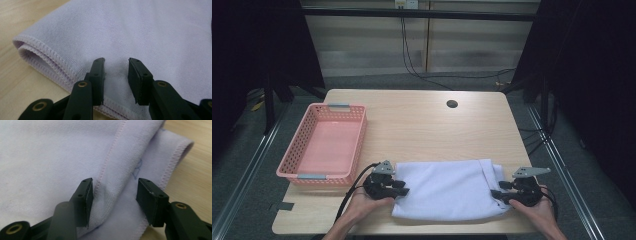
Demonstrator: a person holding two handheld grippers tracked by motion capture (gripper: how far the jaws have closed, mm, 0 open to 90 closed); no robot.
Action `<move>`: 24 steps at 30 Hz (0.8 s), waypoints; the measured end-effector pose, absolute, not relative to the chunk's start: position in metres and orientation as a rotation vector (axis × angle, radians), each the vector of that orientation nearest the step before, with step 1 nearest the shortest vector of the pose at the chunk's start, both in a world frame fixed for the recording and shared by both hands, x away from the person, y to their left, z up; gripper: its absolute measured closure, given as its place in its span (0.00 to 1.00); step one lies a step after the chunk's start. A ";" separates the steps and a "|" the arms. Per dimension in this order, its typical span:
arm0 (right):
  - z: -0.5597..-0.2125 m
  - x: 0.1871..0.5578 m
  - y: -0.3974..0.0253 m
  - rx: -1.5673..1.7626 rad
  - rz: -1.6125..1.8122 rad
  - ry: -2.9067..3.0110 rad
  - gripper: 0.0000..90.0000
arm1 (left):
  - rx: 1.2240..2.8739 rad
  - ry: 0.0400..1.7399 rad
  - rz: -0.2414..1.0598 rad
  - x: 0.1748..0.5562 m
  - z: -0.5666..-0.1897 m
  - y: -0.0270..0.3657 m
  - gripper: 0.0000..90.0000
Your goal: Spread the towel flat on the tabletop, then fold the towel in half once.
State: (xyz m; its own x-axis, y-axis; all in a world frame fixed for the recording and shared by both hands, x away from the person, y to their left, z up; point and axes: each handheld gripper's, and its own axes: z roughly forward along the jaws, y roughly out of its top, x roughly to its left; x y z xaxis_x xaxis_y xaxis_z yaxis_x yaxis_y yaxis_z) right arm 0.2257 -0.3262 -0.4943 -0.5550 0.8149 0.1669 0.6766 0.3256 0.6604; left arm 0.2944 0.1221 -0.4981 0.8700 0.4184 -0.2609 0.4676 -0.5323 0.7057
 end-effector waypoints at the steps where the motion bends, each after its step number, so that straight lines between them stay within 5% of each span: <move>1: -0.495 0.226 -0.329 1.361 1.050 2.392 0.53 | 2.188 0.647 -0.082 0.297 -0.499 0.120 0.73; 10: -0.469 0.209 -0.326 1.296 1.156 2.297 0.45 | 2.142 0.661 -0.078 0.309 -0.490 0.112 0.58; 24: -0.473 0.211 -0.206 1.030 1.289 2.603 0.35 | 2.072 0.784 0.014 0.341 -0.476 0.129 0.51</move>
State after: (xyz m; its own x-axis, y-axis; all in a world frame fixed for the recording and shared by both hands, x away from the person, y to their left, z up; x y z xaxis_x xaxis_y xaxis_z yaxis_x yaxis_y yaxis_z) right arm 0.2114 -0.2063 -0.4731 -0.7750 0.5889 0.2292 0.5393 0.4273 0.7256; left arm 0.3410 0.1291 -0.4756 0.7993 0.5352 -0.2734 0.5251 -0.4007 0.7508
